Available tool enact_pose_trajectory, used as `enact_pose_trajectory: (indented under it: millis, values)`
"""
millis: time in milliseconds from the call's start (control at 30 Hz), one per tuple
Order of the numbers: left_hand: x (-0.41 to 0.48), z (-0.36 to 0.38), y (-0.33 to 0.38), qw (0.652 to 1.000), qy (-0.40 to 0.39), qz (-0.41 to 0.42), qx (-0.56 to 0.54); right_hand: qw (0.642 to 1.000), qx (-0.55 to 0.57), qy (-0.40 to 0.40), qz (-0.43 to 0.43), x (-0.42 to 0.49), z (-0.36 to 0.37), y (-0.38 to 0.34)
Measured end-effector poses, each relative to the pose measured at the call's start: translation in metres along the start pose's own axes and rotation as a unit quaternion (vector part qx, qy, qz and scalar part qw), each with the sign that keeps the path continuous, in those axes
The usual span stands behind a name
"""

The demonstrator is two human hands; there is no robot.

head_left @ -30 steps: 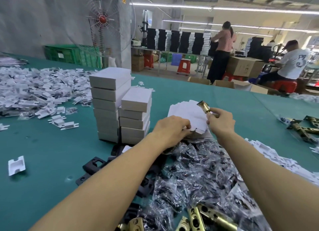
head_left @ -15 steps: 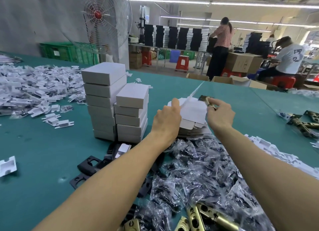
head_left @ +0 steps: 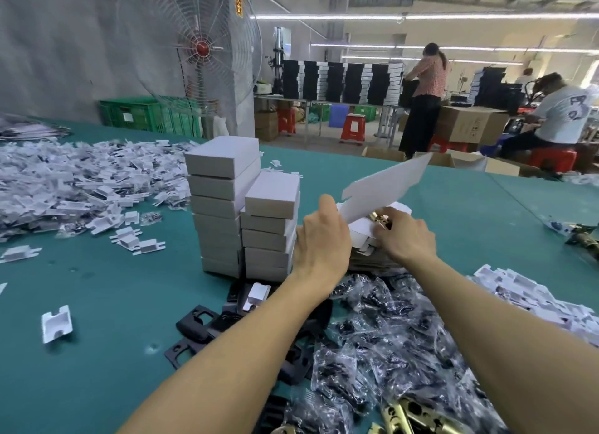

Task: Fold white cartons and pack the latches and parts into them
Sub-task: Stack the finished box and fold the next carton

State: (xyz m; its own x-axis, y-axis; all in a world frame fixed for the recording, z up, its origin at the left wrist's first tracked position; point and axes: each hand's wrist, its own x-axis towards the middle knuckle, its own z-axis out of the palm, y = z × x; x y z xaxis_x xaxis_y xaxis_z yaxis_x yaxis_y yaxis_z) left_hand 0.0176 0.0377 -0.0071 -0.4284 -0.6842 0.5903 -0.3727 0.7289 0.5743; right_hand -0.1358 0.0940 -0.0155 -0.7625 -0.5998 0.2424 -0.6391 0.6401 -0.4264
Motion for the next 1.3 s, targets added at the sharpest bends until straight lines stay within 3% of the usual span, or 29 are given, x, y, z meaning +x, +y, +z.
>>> enact_pose_trajectory:
  millis: [67,133,200,267,333,367,433,533,633,733,1000,1133,1300]
  values:
    - [-0.005,-0.002,-0.001,1.0,0.007,0.021,0.005,0.996,0.084,0.007,0.003,-0.004,-0.006,-0.001]
    - [-0.011,-0.007,-0.004,0.999,0.011,0.043,0.022,0.968,0.235,0.063,0.061,-0.011,-0.02,-0.004]
    - [-0.018,-0.014,-0.006,0.994,0.016,0.08,0.075,0.899,0.412,0.066,0.132,-0.024,-0.04,-0.009]
    - [-0.03,-0.023,-0.004,0.98,0.033,0.151,0.124,0.814,0.557,0.004,0.164,-0.04,-0.061,-0.014]
    - [-0.041,-0.028,-0.008,0.955,0.05,0.248,0.158,0.783,0.6,-0.028,0.163,-0.053,-0.075,-0.015]
    - [-0.045,-0.029,-0.012,0.941,0.035,0.296,0.161,0.791,0.591,-0.031,0.156,-0.059,-0.079,-0.015]
    - [-0.051,-0.035,-0.015,0.931,-0.063,0.344,0.107,0.823,0.551,-0.024,0.139,-0.071,-0.083,-0.013]
    - [-0.055,-0.044,-0.007,0.935,-0.219,0.256,0.11,0.852,0.506,0.032,0.134,-0.087,-0.082,-0.007]
    - [-0.056,-0.047,0.014,0.972,-0.201,0.118,0.028,0.829,0.547,-0.004,0.116,-0.111,-0.082,-0.012]
    - [-0.055,-0.046,0.03,0.982,-0.178,0.045,-0.03,0.82,0.563,-0.062,0.085,-0.135,-0.081,-0.018]
    - [-0.076,-0.05,0.024,0.985,-0.142,0.077,-0.068,0.836,0.533,-0.12,-0.039,-0.174,-0.093,-0.013]
    - [-0.073,-0.061,0.016,0.926,-0.268,0.044,-0.261,0.837,0.498,-0.182,-0.134,-0.179,-0.105,-0.009]
    - [-0.067,-0.076,0.018,0.841,-0.376,0.023,-0.389,0.888,0.387,-0.126,-0.214,-0.176,-0.11,-0.004]
